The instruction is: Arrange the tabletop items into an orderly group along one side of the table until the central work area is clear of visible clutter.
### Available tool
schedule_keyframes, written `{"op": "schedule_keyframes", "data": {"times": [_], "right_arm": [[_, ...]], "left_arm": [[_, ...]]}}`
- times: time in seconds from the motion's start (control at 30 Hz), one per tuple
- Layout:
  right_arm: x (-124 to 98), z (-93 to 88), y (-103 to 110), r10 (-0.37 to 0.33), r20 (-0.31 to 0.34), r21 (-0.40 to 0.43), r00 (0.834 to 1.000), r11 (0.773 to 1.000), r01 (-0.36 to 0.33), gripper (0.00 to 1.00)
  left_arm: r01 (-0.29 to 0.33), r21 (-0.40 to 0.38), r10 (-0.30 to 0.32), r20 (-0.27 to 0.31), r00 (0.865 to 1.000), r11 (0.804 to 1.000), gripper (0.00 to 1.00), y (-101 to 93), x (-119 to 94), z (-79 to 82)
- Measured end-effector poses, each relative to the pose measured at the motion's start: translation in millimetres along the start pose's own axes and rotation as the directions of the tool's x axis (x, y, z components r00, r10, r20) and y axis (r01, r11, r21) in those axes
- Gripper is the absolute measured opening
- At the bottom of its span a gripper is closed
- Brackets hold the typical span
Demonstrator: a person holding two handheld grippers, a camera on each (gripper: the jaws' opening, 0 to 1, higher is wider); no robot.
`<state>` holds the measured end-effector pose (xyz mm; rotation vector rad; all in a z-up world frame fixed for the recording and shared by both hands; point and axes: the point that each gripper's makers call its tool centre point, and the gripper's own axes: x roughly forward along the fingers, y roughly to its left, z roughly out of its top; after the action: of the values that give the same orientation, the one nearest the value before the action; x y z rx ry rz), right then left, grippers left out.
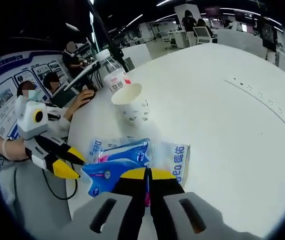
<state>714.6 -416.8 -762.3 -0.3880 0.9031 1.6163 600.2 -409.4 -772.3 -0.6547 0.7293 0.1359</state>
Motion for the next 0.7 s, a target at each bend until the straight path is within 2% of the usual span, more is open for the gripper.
{"op": "schedule_keyframes", "data": {"times": [0.23, 0.7], "right_arm": [[-5, -5.0, 7, 0.013, 0.010, 0.029, 1.000, 0.999, -0.014, 0.00], [-10, -12.6, 8, 0.016, 0.008, 0.044, 1.000, 0.999, -0.017, 0.00]], "left_arm": [[-0.004, -0.010, 0.004, -0.001, 1.000, 1.000, 0.08, 4.5, -1, -2.2], [-0.013, -0.026, 0.013, 0.006, 1.000, 1.000, 0.02, 8.5, -2, -2.9]]}}
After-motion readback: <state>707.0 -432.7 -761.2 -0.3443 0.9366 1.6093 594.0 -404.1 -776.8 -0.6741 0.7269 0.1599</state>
